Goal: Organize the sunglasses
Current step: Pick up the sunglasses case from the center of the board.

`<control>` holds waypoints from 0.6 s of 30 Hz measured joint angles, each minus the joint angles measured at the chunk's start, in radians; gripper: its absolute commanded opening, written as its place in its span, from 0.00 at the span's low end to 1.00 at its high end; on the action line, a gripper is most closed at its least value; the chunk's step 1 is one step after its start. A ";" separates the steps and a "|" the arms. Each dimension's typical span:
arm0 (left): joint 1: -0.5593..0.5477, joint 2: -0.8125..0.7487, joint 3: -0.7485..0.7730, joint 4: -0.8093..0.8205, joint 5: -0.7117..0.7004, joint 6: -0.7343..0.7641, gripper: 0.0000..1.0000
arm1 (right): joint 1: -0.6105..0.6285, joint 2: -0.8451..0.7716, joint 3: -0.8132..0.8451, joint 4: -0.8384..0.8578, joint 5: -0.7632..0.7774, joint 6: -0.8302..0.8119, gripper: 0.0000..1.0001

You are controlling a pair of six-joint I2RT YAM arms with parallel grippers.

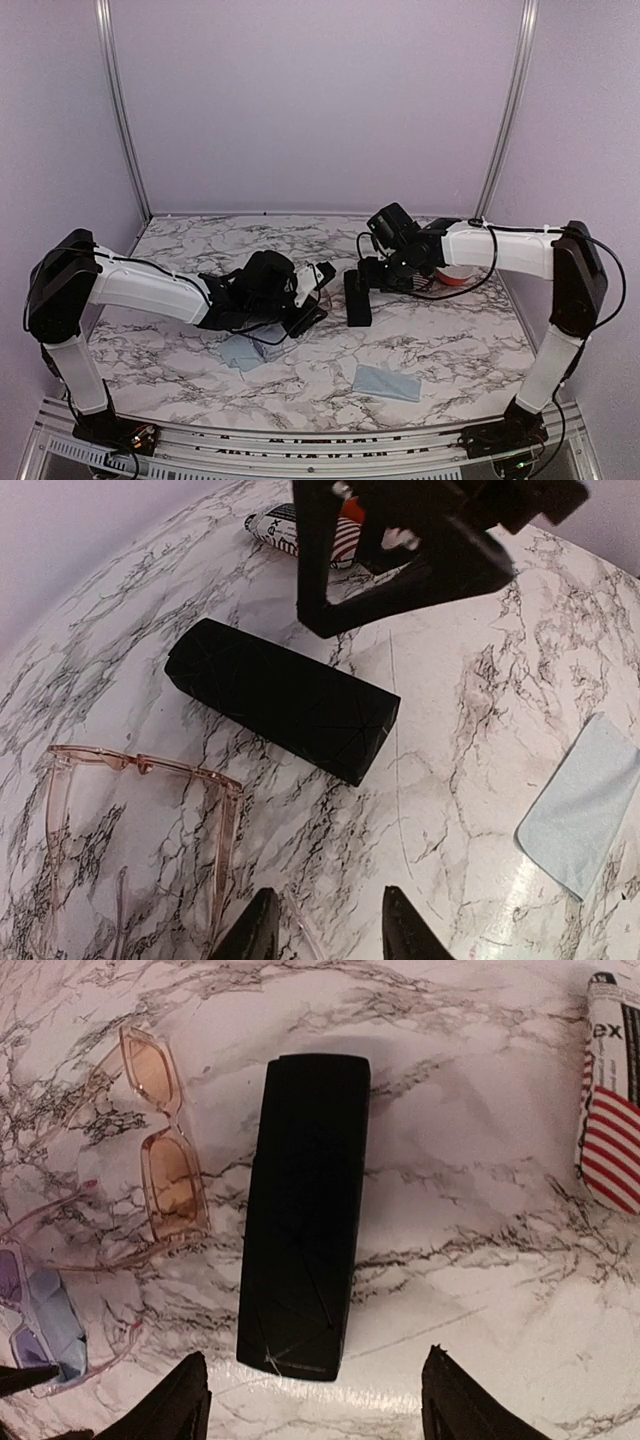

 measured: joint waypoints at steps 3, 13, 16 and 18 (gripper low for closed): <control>0.016 0.000 -0.001 0.008 -0.009 -0.008 0.34 | -0.027 0.132 0.105 -0.008 -0.023 -0.032 0.74; 0.029 -0.005 -0.058 0.047 -0.026 -0.021 0.32 | -0.056 0.406 0.338 -0.072 -0.084 -0.093 0.66; 0.029 -0.005 -0.068 0.049 -0.025 -0.027 0.31 | -0.056 0.412 0.349 -0.087 -0.083 -0.106 0.59; 0.029 -0.005 -0.069 0.052 -0.024 -0.029 0.31 | -0.056 0.412 0.349 -0.095 -0.082 -0.114 0.57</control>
